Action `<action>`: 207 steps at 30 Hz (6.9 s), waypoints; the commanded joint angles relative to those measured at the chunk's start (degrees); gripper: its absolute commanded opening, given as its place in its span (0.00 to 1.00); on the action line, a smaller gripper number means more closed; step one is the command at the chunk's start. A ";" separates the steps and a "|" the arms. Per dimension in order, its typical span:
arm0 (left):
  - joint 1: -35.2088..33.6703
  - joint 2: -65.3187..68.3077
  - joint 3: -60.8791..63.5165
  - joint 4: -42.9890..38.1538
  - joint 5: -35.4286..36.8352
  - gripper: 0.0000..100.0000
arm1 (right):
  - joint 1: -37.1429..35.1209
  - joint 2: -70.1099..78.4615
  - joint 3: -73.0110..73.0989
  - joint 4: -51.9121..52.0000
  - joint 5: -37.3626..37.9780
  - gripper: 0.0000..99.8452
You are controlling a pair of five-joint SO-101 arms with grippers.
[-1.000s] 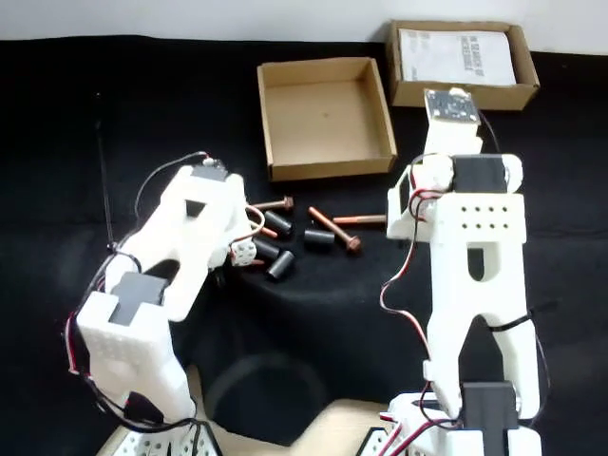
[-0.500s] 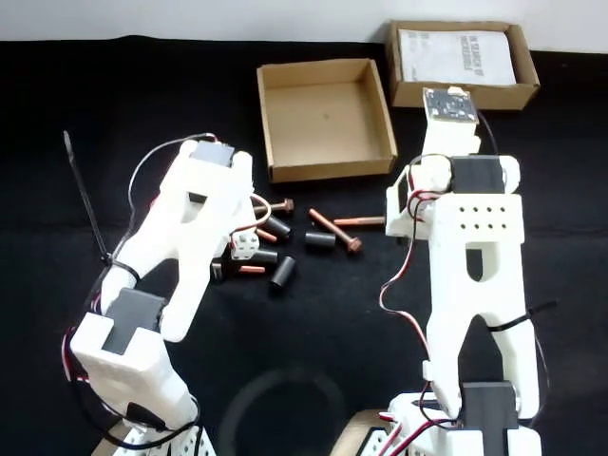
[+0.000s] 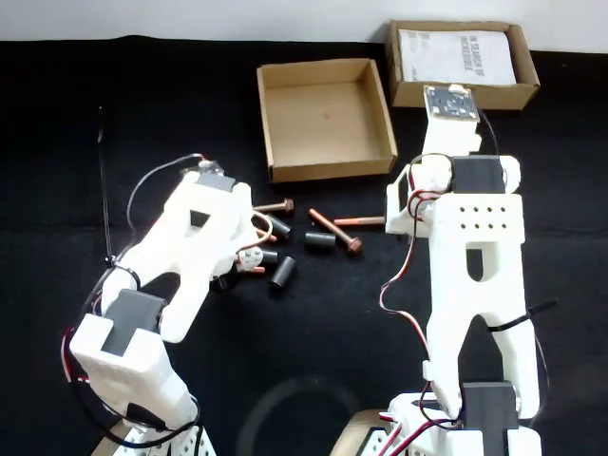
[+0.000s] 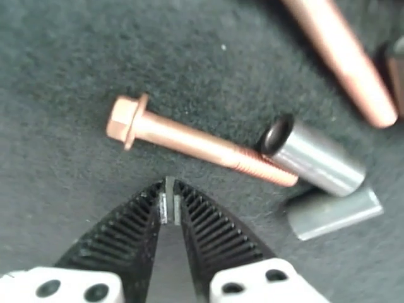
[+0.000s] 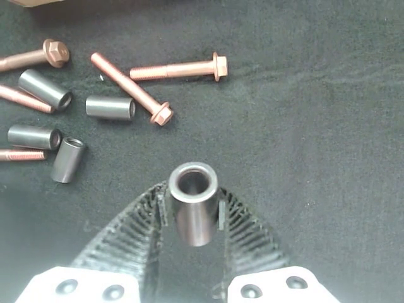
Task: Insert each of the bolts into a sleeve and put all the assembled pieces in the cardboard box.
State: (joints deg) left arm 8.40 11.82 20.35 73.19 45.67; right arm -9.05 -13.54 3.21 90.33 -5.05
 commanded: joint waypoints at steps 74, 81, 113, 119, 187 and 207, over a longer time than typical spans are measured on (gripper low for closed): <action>-8.57 -2.42 4.09 -19.08 21.36 0.00 | -4.26 3.82 6.20 -6.64 -0.26 0.01; -8.48 -2.51 4.35 -20.04 21.36 0.02 | -4.26 3.91 6.20 -6.64 -0.18 0.01; -6.73 -6.29 0.22 -1.67 20.04 0.27 | -4.26 4.00 6.73 -6.64 -0.09 0.01; -7.16 -2.77 -0.04 -2.11 20.04 0.21 | -4.26 4.00 6.73 -6.64 -0.09 0.01; -9.98 -87.78 31.78 -23.56 -33.05 0.01 | -24.13 -22.29 -3.38 9.54 -0.62 0.01; -9.98 -114.77 54.73 -51.43 -32.70 0.01 | -24.48 -68.53 69.05 -57.54 -0.26 0.01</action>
State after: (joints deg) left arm -1.98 -101.76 74.15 27.38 12.79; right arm -33.14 -76.13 65.54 41.63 -5.05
